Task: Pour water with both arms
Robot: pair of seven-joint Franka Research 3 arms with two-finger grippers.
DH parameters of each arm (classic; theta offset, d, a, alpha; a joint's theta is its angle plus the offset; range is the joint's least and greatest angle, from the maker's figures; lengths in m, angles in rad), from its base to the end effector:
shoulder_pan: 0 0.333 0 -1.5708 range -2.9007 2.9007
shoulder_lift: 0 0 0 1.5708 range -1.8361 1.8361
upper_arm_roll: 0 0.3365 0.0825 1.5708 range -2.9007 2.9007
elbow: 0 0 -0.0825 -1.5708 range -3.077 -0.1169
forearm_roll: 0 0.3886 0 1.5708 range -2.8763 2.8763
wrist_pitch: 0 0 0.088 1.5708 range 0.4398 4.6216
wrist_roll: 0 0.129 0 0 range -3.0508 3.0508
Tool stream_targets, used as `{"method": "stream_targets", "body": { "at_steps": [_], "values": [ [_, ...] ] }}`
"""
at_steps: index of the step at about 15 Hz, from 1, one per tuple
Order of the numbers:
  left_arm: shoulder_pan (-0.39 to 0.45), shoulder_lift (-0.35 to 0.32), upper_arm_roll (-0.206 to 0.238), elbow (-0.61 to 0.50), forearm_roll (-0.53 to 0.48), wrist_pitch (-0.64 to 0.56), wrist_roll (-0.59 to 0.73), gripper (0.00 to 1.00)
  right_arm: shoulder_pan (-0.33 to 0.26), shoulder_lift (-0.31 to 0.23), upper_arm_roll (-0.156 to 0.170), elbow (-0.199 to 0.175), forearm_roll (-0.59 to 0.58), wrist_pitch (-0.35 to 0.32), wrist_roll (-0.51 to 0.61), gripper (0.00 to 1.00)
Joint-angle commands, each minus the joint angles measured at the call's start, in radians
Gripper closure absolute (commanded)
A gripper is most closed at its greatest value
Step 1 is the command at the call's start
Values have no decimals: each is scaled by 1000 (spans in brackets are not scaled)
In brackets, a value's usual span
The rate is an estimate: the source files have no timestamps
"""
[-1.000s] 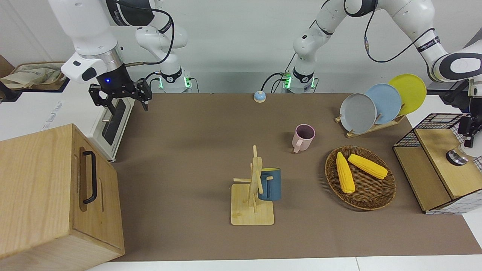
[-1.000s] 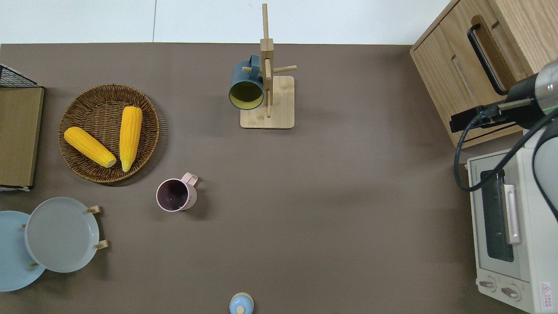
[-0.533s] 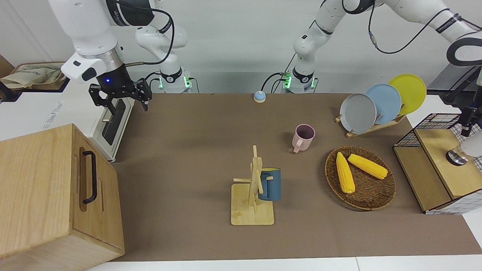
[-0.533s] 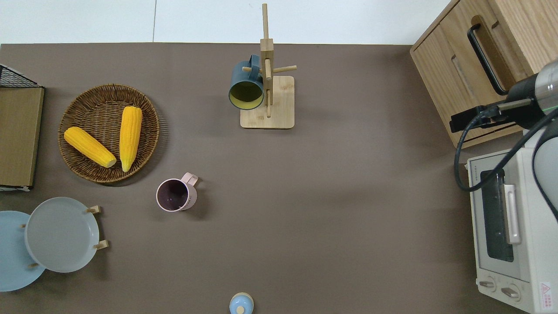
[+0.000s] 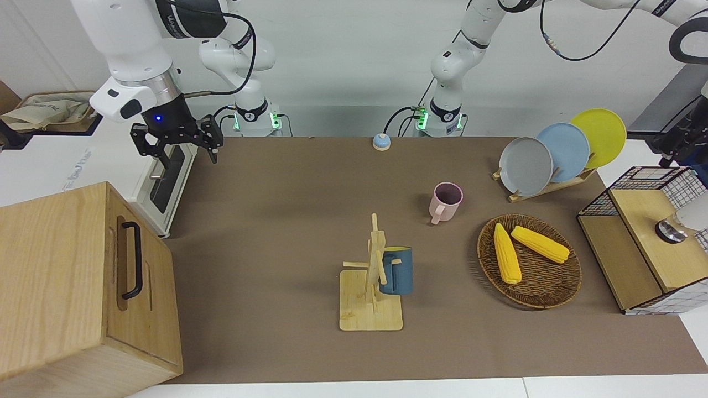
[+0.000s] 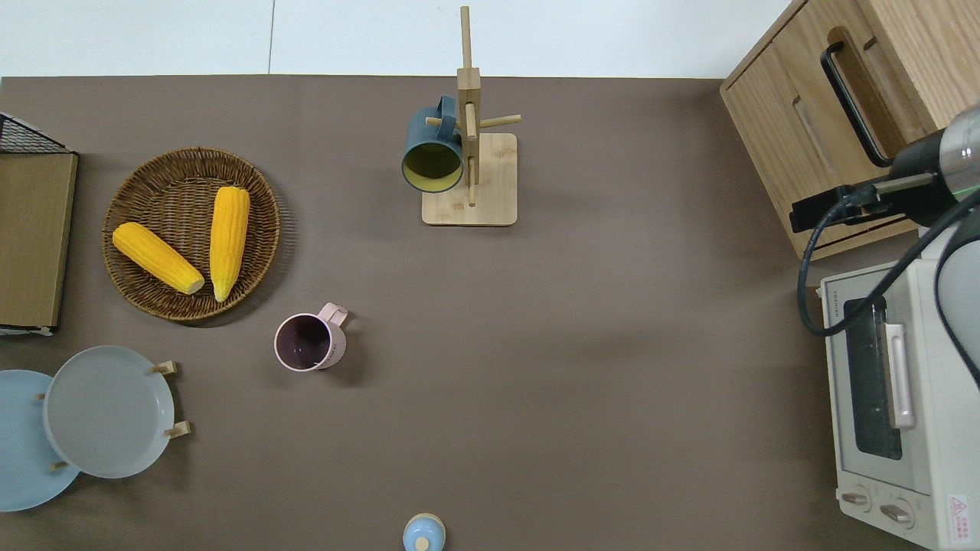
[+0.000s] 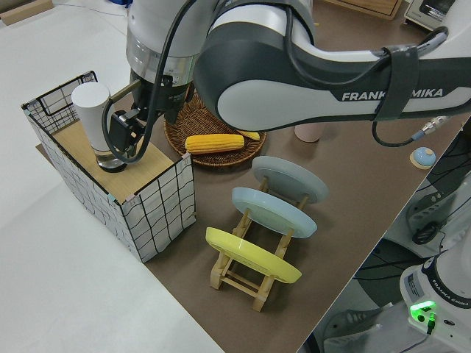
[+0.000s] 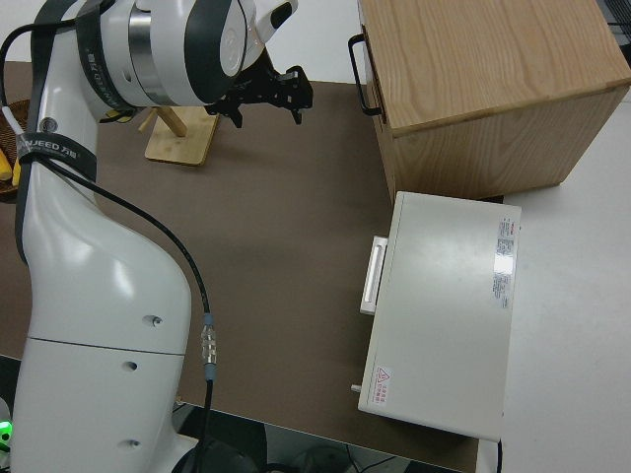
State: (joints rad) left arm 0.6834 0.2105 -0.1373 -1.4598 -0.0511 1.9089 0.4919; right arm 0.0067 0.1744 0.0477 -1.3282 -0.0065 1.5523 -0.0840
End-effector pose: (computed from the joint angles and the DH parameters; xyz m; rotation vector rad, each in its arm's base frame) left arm 0.5629 0.3473 0.5852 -3.0647 -0.1100 -0.3816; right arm 0.6152 0.0297 0.6345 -3.1322 -0.2152 -0.0784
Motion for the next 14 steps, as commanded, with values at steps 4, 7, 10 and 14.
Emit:
{"method": "stream_targets", "body": {
  "at_steps": [4,7,10,14],
  "values": [
    [-25,-71,-45,-2,53,-129,-79,0,-7,-15,4,-11,-3,-6,-22,11],
    [-25,-88,-74,-4,54,-171,-101,0,-7,-15,4,-11,-3,-6,-22,11],
    [-25,-94,-119,-7,65,-206,-111,0,-7,-15,4,-11,-3,-6,-22,11],
    [-82,-94,-122,-7,89,-280,-205,0,-7,-15,4,-11,-3,-6,-22,11]
  ]
}}
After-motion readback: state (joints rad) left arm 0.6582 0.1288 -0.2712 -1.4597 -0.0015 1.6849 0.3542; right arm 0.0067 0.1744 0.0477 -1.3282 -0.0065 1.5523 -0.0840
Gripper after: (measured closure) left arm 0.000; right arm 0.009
